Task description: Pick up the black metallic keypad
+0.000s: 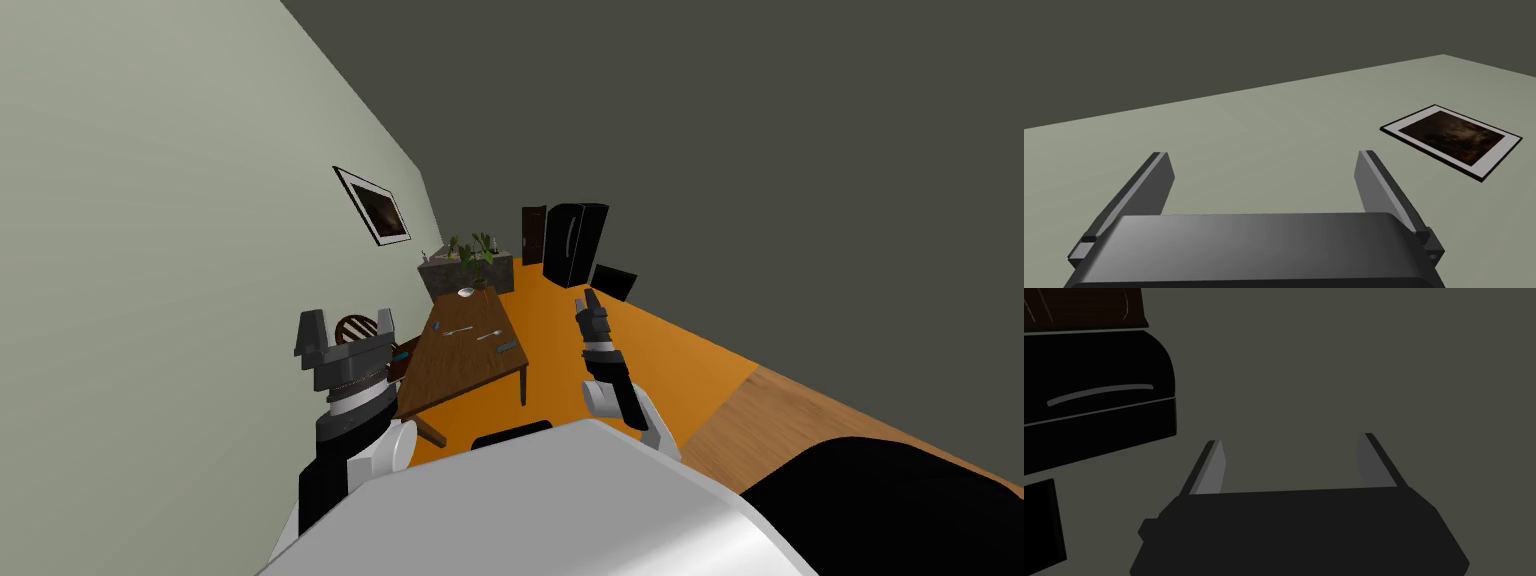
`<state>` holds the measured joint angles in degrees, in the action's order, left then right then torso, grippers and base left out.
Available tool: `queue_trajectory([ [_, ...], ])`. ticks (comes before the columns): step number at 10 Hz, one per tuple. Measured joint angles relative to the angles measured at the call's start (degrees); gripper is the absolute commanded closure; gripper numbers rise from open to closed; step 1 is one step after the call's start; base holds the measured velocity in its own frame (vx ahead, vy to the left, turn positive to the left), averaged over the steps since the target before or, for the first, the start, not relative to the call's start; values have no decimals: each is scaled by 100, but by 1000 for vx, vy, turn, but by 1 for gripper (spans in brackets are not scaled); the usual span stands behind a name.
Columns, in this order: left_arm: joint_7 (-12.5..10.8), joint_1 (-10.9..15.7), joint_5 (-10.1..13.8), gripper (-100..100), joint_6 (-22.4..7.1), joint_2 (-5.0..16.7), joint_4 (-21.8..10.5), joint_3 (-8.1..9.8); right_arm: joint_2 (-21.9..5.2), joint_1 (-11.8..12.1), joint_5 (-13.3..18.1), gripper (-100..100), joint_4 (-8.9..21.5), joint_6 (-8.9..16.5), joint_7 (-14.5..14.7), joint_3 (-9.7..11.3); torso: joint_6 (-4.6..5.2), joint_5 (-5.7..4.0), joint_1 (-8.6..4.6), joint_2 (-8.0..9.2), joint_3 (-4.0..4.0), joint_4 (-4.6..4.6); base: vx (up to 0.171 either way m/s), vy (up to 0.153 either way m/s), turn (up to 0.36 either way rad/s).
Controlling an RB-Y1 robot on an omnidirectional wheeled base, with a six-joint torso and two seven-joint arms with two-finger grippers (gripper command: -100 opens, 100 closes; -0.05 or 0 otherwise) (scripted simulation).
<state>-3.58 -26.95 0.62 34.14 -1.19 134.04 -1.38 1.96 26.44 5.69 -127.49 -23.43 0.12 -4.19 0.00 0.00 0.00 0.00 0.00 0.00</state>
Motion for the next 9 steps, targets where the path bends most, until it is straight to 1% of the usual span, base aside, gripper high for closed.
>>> queue_trajectory([
  [1,0,0,0,0,0,0,0,0,-108,36,2,-100,17,5,6,51,-1,0,-2,0,0,0,-1,-5,58],
  [2,0,0,0,0,0,0,0,0,-260,35,7,-100,40,65,20,119,-1,-1,-3,0,0,0,-1,-6,93],
  [3,0,0,0,0,0,0,0,0,-444,75,-5,-100,125,87,22,184,-1,-1,-5,0,0,0,-2,-8,118],
  [5,0,0,0,0,0,0,0,0,-723,206,32,-100,385,81,110,481,-1,-1,-3,1,0,0,-3,-4,99],
  [7,0,0,0,0,0,0,0,0,-1023,342,1,-100,431,184,98,598,-1,0,-2,2,1,0,-2,0,171],
  [8,0,0,0,0,0,0,0,0,-1147,387,45,-100,577,245,168,801,-2,-1,-1,0,0,0,0,-3,74],
  [9,0,0,0,0,0,0,0,0,-1261,402,32,-100,715,250,187,846,1,-1,-3,0,0,0,0,1,170],
])
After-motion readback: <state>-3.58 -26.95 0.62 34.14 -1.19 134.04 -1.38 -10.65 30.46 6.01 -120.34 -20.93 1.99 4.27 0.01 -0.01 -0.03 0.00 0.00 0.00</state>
